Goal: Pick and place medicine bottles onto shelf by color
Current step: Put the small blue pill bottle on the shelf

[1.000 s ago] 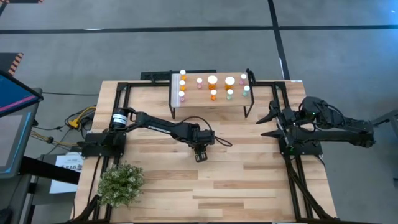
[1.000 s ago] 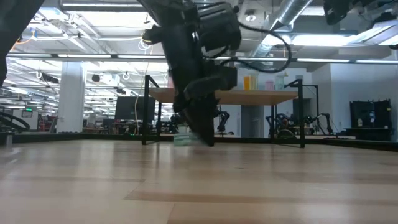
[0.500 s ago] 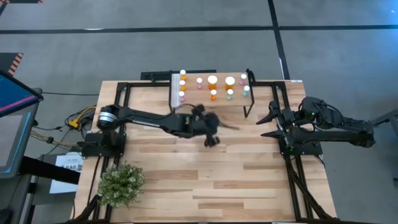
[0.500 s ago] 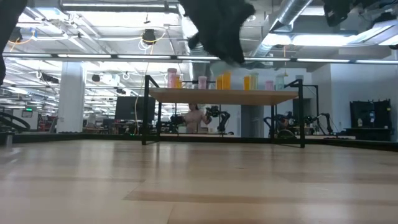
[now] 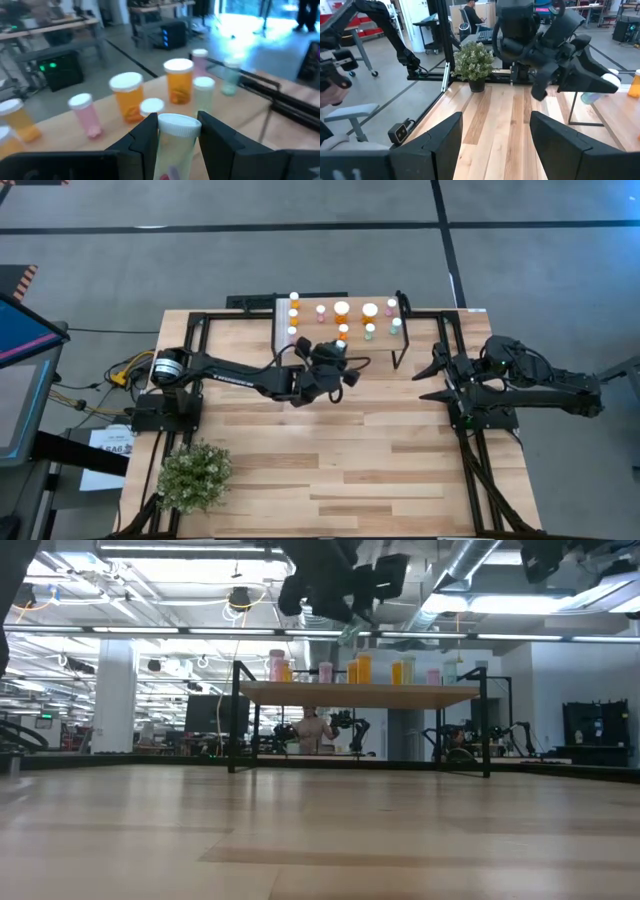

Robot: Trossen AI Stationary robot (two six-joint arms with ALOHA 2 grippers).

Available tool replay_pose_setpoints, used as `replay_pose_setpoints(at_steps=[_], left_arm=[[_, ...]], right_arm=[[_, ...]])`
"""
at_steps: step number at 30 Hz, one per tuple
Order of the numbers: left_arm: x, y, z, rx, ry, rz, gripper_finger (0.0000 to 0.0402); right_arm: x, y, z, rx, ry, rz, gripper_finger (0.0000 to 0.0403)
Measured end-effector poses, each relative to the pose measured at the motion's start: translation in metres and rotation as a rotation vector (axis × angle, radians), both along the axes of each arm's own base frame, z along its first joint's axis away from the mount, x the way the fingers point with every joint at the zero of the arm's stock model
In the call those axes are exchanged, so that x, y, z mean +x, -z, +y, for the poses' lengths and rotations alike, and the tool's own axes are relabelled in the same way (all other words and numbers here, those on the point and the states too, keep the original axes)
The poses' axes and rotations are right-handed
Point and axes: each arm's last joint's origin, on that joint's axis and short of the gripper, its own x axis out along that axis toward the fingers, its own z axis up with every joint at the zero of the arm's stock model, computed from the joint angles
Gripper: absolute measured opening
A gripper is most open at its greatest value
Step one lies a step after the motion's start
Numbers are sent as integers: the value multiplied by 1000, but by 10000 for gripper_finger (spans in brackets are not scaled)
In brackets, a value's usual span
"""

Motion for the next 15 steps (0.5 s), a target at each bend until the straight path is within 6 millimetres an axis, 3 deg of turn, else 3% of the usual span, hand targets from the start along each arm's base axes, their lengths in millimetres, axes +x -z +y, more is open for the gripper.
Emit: replay_pose_setpoints(at_steps=[9,15], left_arm=[[-12,36,21,1,-62,-151,108],[-27,45,23,90,-36,-279,108]], right_arm=[[0,0,0,0,0,1,255],[0,0,0,-4,-1,0,255]])
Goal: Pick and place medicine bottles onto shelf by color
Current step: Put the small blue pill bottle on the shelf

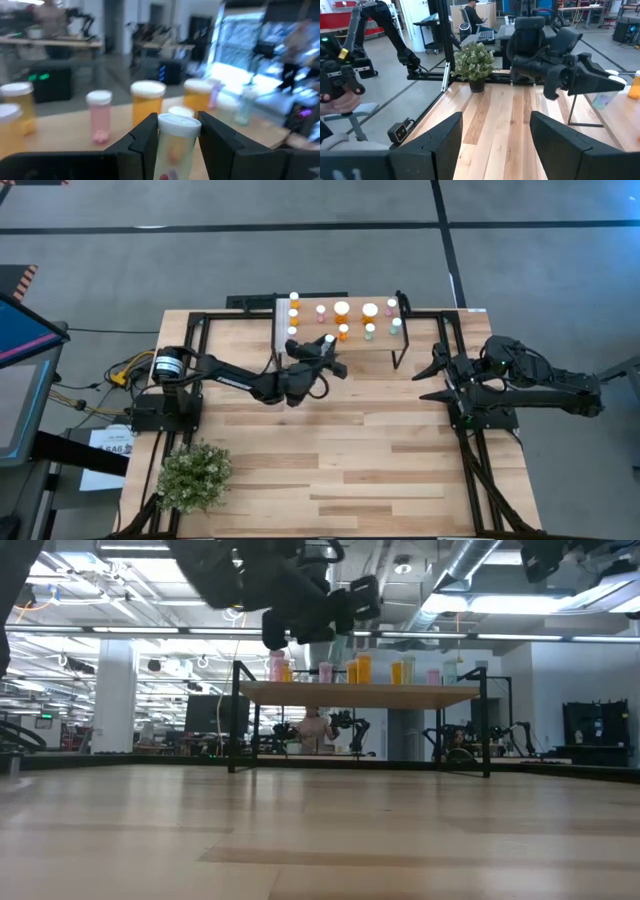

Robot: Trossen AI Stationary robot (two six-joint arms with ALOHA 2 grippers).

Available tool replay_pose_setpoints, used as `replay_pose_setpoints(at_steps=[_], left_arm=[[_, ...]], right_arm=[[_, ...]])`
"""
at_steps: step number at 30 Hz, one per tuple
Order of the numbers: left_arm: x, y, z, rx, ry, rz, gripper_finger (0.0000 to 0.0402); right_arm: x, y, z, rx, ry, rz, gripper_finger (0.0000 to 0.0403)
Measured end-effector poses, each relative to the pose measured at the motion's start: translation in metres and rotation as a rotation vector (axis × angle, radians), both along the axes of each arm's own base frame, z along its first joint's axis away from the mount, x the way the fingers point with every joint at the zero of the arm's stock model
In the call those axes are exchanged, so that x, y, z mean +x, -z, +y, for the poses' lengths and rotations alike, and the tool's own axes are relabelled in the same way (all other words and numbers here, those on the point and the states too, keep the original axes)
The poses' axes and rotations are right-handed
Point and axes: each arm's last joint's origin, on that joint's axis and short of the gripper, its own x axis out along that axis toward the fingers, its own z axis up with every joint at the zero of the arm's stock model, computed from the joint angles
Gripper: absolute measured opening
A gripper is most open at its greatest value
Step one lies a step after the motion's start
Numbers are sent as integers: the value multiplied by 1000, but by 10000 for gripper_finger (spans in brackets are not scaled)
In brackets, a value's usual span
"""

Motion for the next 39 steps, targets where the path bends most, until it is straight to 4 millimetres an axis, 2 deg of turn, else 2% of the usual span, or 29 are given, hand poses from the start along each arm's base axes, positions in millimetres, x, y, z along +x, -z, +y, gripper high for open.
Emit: replay_pose_setpoints(at_steps=[5,13,39], left_arm=[[-13,4,10,74,102,-103,108],[-16,9,33,63,93,-93,108],[-18,24,52,-24,53,-23,114]], right_arm=[[0,0,0,-19,-2,-7,255],[0,-3,0,-26,-2,-32,255],[0,-3,0,-34,-2,-39,255]])
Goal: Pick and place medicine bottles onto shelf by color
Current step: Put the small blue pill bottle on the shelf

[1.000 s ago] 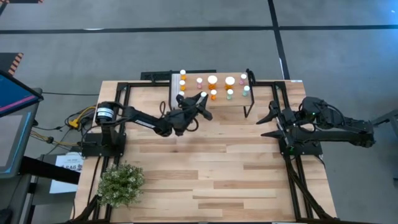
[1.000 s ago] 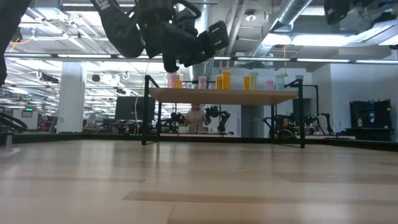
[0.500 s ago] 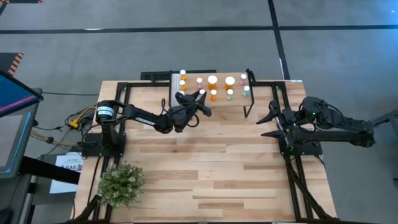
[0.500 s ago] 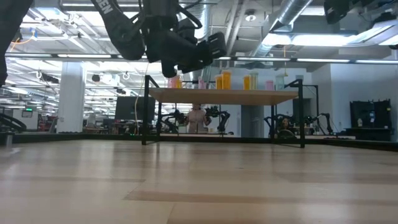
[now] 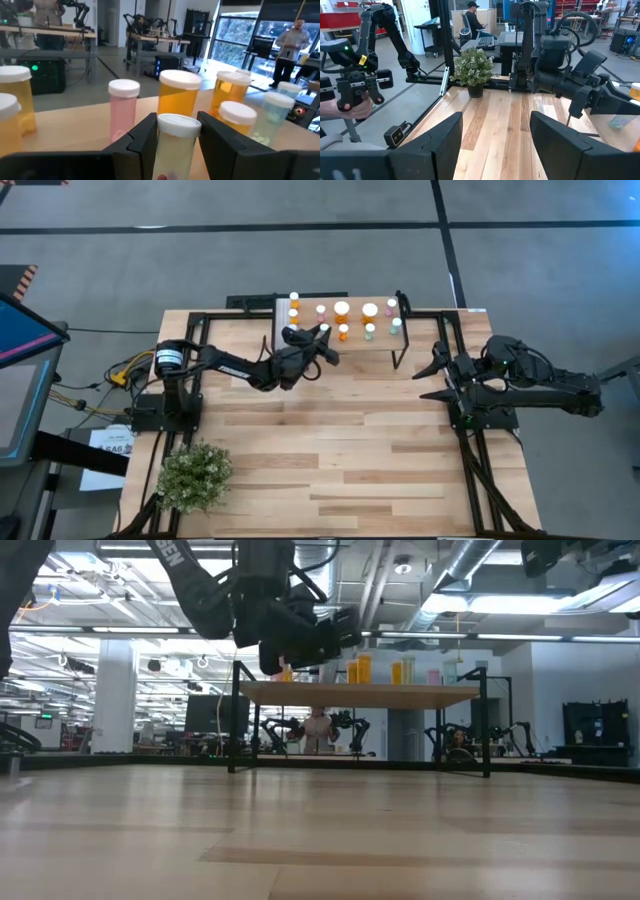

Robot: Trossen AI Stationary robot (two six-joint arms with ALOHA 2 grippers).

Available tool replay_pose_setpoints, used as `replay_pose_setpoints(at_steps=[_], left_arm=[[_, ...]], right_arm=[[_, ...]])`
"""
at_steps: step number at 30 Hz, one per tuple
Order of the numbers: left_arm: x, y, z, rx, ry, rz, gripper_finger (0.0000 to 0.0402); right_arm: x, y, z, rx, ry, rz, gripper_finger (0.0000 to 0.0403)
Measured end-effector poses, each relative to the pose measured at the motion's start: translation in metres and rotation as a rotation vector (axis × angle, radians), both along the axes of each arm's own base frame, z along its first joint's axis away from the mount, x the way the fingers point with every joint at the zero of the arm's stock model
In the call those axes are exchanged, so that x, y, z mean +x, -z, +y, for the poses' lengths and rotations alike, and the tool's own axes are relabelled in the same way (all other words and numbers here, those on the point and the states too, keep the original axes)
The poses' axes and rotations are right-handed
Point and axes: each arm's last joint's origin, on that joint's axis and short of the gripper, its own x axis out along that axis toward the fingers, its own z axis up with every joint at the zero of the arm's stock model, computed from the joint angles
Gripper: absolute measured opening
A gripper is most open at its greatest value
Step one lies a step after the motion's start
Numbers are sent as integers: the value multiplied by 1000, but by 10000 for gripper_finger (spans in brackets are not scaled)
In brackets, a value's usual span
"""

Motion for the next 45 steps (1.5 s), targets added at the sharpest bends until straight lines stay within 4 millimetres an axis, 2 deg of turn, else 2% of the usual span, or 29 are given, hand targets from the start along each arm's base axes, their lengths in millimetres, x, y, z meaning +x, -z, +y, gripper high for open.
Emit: replay_pose_setpoints(at_steps=[16,23,29,36,45], left_arm=[[0,3,-1,-30,1,-5,155],[7,-6,-6,3,26,5,168],[9,-9,-9,12,35,10,170],[9,-2,-10,-49,47,16,170],[11,-6,-21,-2,66,33,170]], right_arm=[[0,0,0,0,0,1,255],[0,0,0,0,0,1,255],[0,0,0,5,1,3,255],[0,1,0,8,1,7,255],[0,1,0,9,1,10,255]])
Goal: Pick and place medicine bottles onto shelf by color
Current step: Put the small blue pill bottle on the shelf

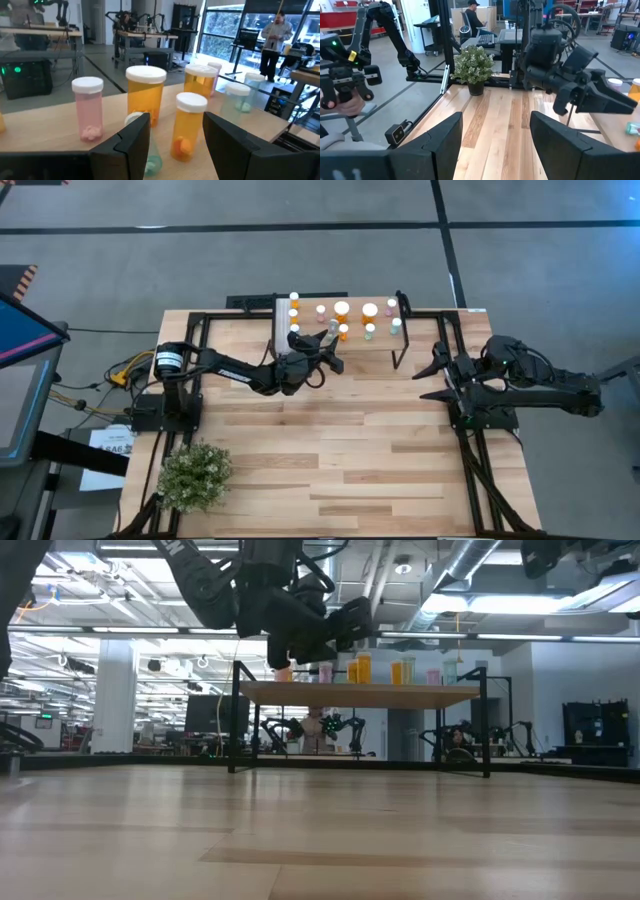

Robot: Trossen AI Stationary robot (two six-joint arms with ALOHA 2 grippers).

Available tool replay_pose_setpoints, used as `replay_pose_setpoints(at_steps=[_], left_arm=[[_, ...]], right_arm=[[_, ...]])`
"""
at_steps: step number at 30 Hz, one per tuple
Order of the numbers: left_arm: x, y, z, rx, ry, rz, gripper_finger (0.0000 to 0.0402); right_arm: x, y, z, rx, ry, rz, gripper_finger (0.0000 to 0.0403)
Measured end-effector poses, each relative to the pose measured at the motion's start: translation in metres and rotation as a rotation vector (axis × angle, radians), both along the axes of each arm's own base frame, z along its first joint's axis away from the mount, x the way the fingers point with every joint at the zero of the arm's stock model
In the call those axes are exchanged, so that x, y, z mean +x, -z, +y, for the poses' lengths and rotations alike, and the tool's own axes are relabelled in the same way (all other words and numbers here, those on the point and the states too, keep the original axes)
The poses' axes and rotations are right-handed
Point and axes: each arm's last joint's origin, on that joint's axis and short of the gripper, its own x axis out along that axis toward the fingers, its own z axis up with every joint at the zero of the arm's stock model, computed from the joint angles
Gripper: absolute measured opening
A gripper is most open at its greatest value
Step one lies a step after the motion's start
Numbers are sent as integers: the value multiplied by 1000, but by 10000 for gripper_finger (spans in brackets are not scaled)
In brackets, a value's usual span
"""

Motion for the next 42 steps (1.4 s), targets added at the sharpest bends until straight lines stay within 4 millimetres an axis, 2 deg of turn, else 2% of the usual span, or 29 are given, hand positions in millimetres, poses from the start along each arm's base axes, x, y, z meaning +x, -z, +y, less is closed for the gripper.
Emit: replay_pose_setpoints(at_steps=[10,15,19,24,29,31,34,38,42], left_arm=[[4,-13,-29,96,8,19,170],[20,-35,-44,121,-46,136,170],[36,-64,-47,64,-61,262,169],[37,-107,-32,-121,-8,378,169],[28,-131,-14,-253,56,449,169],[25,-134,-3,-338,128,468,169],[20,-127,15,-444,193,510,169],[11,-120,34,-526,167,562,169],[6,-119,43,-546,128,573,169]], right_arm=[[0,2,0,4,0,19,255],[0,2,0,3,0,17,255],[0,1,0,3,0,16,255],[0,2,0,6,0,22,255],[0,2,0,6,0,22,255],[0,2,0,6,-1,22,255],[0,2,0,6,0,22,255],[0,2,0,5,0,19,255],[0,2,0,3,0,16,255]])
